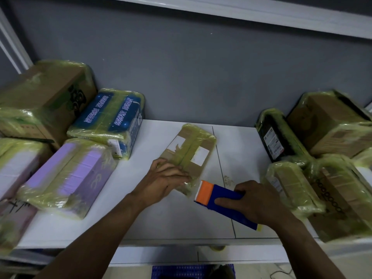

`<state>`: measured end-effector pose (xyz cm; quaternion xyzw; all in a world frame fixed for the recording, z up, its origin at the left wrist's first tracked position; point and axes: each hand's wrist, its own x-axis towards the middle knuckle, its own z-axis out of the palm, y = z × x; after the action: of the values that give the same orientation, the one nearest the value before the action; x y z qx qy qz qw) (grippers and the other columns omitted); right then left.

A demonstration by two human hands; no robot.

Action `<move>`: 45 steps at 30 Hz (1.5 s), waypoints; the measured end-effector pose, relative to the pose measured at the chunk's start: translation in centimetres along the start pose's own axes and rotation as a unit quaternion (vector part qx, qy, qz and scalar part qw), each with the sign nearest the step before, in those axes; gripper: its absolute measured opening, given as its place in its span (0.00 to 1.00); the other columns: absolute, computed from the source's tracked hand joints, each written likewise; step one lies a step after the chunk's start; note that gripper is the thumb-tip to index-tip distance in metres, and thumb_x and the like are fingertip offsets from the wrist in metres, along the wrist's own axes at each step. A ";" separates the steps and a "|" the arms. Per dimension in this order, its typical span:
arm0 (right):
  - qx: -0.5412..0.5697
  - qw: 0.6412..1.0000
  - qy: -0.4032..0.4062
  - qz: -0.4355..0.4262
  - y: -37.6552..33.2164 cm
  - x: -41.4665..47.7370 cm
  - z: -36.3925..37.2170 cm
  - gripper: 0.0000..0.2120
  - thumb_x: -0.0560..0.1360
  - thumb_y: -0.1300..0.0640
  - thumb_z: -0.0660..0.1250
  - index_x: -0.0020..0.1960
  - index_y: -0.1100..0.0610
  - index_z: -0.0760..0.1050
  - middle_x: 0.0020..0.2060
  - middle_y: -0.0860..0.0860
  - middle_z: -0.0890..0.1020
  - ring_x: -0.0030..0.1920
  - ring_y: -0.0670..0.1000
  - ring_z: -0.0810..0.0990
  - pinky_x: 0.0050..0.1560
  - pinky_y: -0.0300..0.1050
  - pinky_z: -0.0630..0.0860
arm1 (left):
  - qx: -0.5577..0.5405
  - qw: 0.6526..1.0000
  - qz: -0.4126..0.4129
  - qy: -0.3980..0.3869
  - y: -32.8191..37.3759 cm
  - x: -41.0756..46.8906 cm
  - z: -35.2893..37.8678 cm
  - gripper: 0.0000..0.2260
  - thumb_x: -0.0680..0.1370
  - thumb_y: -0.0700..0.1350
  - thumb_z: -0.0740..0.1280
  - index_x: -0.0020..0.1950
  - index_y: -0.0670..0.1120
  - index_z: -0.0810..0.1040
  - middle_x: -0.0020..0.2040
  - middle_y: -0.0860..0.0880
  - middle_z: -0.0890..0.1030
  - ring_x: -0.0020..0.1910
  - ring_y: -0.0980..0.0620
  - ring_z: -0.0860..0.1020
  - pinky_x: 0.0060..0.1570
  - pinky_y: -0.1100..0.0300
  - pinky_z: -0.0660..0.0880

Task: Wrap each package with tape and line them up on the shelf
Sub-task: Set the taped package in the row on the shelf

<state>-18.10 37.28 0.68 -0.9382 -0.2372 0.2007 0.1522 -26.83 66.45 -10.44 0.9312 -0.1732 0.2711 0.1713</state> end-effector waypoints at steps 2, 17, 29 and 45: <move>0.025 1.000 0.006 0.010 0.8 0.0 -0.3 0.29 0.59 0.22 0.69 0.37 0.49 0.76 0.31 0.44 0.79 0.29 0.37 0.79 0.26 0.29 0.68 | 0.002 1.000 -0.017 -0.002 -0.5 -0.1 -0.3 0.13 0.81 0.51 0.66 0.65 0.55 0.82 0.63 0.59 0.81 0.64 0.52 0.77 0.66 0.49 0.64; -0.088 0.994 0.054 0.045 0.8 2.4 1.4 0.31 0.63 0.19 0.65 0.38 0.48 0.72 0.29 0.42 0.74 0.25 0.38 0.73 0.20 0.27 0.57 | -0.023 0.998 -0.064 0.000 -0.8 0.3 0.2 0.06 0.79 0.51 0.72 0.55 0.58 0.85 0.68 0.63 0.77 0.76 0.57 0.68 0.69 0.43 0.58; -0.105 0.991 0.073 0.049 -1.5 4.7 4.5 0.31 0.70 0.23 0.66 0.46 0.53 0.69 0.38 0.47 0.75 0.38 0.49 0.80 0.39 0.42 0.75 | -0.033 0.993 -0.109 0.004 0.0 0.4 0.5 0.11 0.80 0.55 0.67 0.60 0.57 0.84 0.67 0.62 0.78 0.74 0.57 0.69 0.71 0.38 0.56; -0.166 0.976 0.140 0.025 -2.9 4.6 6.1 0.30 0.76 0.26 0.59 0.53 0.52 0.75 0.46 0.48 0.82 0.40 0.49 0.81 0.43 0.42 0.78 | -0.025 0.990 -0.134 0.027 0.6 0.8 0.9 0.13 0.80 0.59 0.62 0.53 0.59 0.86 0.65 0.63 0.80 0.74 0.56 0.69 0.69 0.47 0.52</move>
<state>-18.19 43.21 -4.97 -0.9749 -0.2197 0.0292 0.0208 -26.04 65.39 -10.55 0.9338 -0.0483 0.2667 0.2337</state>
